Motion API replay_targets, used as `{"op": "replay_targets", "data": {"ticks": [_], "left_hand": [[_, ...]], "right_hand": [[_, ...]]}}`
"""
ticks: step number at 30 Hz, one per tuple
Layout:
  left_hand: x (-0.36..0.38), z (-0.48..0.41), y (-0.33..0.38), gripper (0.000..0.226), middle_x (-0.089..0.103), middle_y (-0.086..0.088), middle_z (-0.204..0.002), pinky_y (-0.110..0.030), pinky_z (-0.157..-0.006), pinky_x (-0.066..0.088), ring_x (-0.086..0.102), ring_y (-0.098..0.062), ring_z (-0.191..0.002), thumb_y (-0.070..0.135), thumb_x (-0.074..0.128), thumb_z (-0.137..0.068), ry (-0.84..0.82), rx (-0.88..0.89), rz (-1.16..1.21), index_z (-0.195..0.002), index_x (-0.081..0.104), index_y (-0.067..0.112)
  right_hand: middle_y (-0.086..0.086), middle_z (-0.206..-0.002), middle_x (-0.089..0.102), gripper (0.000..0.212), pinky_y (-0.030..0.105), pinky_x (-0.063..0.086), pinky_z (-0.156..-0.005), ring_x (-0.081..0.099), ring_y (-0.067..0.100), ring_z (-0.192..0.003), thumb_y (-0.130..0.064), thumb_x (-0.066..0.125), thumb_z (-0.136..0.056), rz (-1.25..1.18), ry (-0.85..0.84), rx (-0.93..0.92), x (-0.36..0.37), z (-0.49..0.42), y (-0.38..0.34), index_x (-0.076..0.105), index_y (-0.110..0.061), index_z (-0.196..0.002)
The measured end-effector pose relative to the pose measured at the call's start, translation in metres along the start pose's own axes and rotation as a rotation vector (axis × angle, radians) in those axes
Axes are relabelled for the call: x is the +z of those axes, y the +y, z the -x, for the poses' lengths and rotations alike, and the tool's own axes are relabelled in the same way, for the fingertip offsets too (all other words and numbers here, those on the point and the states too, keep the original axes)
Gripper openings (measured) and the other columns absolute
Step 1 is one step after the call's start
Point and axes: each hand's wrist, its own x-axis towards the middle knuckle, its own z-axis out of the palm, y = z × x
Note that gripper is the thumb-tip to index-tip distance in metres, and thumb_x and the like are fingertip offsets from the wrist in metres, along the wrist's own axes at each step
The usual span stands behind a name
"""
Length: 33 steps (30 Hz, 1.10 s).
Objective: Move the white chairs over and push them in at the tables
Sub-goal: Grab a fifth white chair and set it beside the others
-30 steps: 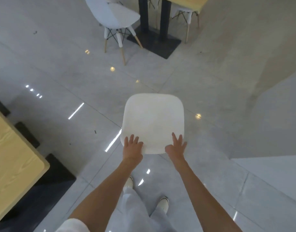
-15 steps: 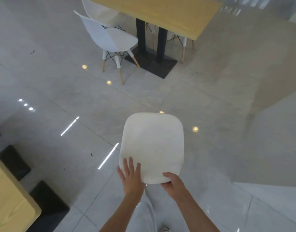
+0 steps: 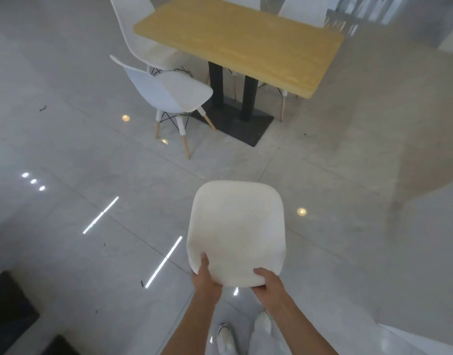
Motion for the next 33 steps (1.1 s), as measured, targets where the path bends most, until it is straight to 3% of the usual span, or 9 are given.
{"op": "replay_targets", "data": {"ticks": [2,5,10,14,18,21,27,29,33], "left_hand": [[0.015,-0.007,0.022,0.039,0.066,-0.015,-0.109,-0.049,-0.08,0.053,0.06,-0.035,-0.1,0.009,0.056,-0.094,-0.17,-0.13,-0.027,-0.132,0.048,0.004],[0.052,-0.038,0.046,0.047,0.063,-0.016,-0.096,-0.041,-0.067,0.051,0.058,-0.034,-0.086,-0.018,0.044,-0.083,-0.122,-0.142,-0.114,-0.128,0.049,-0.007],[0.141,-0.076,0.103,0.055,0.061,-0.019,-0.112,-0.039,-0.068,0.056,0.059,-0.036,-0.095,-0.019,0.043,-0.077,-0.156,-0.055,-0.091,-0.13,0.049,-0.005],[0.195,-0.106,0.149,0.047,0.062,-0.018,-0.111,-0.034,-0.058,0.059,0.06,-0.034,-0.095,-0.018,0.043,-0.079,-0.229,-0.05,-0.103,-0.122,0.053,-0.001],[0.242,-0.138,0.195,0.037,0.064,-0.016,-0.1,-0.032,-0.053,0.058,0.06,-0.033,-0.089,-0.019,0.044,-0.079,-0.231,-0.075,-0.148,-0.108,0.056,-0.001],[0.266,-0.162,0.237,0.043,0.064,-0.015,-0.101,-0.031,-0.053,0.058,0.06,-0.032,-0.089,-0.019,0.043,-0.08,-0.229,-0.088,-0.173,-0.118,0.053,0.0],[0.313,-0.229,0.312,0.047,0.065,-0.015,-0.1,-0.033,-0.054,0.058,0.061,-0.031,-0.089,-0.021,0.043,-0.079,-0.306,-0.138,-0.277,-0.12,0.053,-0.001],[0.328,-0.247,0.341,0.049,0.065,-0.016,-0.108,-0.037,-0.062,0.058,0.061,-0.032,-0.094,-0.02,0.045,-0.079,-0.331,-0.134,-0.307,-0.123,0.052,0.0],[0.349,-0.284,0.387,0.059,0.058,-0.02,-0.129,-0.041,-0.071,0.055,0.058,-0.036,-0.107,-0.019,0.048,-0.078,-0.379,-0.128,-0.41,-0.134,0.048,0.001]], "right_hand": [[0.022,-0.124,0.06,0.049,0.038,0.06,-0.064,0.058,0.038,-0.111,0.013,0.056,-0.079,-0.028,-0.016,-0.023,0.017,-0.005,-0.017,0.053,0.002,-0.127],[0.024,-0.127,0.059,0.051,0.037,0.06,-0.062,0.059,0.038,-0.109,0.013,0.056,-0.079,-0.043,-0.036,-0.053,0.05,-0.022,-0.053,0.052,0.002,-0.129],[0.026,-0.126,0.059,0.054,0.036,0.058,-0.056,0.061,0.038,-0.101,0.014,0.056,-0.077,-0.067,-0.064,-0.075,0.127,-0.062,-0.121,0.05,0.005,-0.13],[0.021,-0.124,0.061,0.05,0.041,0.058,-0.072,0.058,0.038,-0.111,0.014,0.055,-0.08,-0.142,-0.061,-0.088,0.189,-0.081,-0.159,0.052,-0.002,-0.127],[0.016,-0.115,0.063,0.045,0.045,0.051,-0.087,0.057,0.035,-0.108,0.015,0.05,-0.082,-0.217,-0.088,-0.116,0.24,-0.098,-0.184,0.054,-0.007,-0.122],[0.016,-0.111,0.063,0.041,0.046,0.049,-0.089,0.058,0.033,-0.102,0.014,0.049,-0.083,-0.226,-0.074,-0.125,0.287,-0.117,-0.196,0.055,-0.005,-0.118],[0.018,-0.121,0.061,0.054,0.039,0.056,-0.075,0.061,0.032,-0.102,0.016,0.05,-0.08,-0.381,-0.015,-0.205,0.374,-0.155,-0.206,0.052,-0.003,-0.13],[0.017,-0.118,0.061,0.051,0.037,0.055,-0.07,0.061,0.029,-0.095,0.014,0.05,-0.081,-0.41,0.016,-0.209,0.405,-0.167,-0.207,0.051,-0.002,-0.13],[0.018,-0.121,0.058,0.05,0.042,0.053,-0.079,0.057,0.033,-0.102,0.014,0.051,-0.081,-0.437,0.016,-0.239,0.454,-0.185,-0.205,0.051,-0.004,-0.128]]}}
